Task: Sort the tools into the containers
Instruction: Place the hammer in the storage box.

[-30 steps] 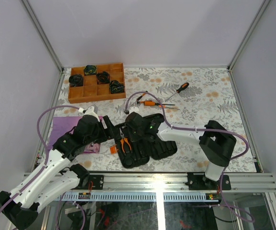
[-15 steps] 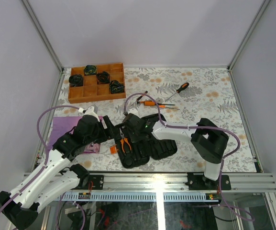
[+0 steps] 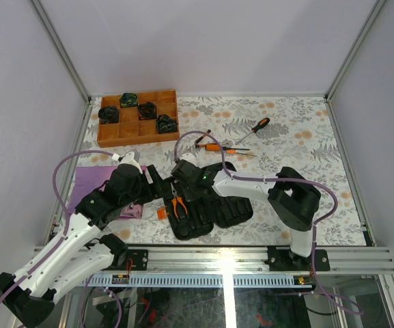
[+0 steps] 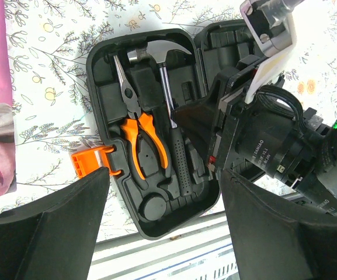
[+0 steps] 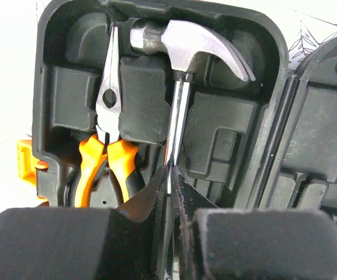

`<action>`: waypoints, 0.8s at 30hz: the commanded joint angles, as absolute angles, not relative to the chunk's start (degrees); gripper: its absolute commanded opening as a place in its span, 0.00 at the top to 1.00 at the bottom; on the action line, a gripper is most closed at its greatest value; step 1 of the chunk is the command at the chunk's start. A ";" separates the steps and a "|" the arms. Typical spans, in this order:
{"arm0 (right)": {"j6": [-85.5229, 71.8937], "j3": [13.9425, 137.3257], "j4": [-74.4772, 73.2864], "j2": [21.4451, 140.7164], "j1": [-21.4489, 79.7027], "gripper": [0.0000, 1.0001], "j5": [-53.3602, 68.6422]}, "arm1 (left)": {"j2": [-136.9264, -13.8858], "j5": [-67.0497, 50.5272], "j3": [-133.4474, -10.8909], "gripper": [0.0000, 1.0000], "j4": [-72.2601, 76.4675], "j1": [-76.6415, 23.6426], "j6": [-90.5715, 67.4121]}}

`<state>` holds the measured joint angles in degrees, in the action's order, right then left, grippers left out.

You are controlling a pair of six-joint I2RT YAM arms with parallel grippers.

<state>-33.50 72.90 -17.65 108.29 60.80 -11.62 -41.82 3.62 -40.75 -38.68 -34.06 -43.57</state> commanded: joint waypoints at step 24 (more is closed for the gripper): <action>-36.47 76.12 -26.92 123.38 61.56 0.92 -5.90 | -41.22 3.27 -40.33 0.24 -38.17 -33.81 -42.45</action>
<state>-34.48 80.40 -24.71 114.39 60.73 -12.67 -41.71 3.60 -40.75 -38.68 -34.06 -43.57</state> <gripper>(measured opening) 0.103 0.754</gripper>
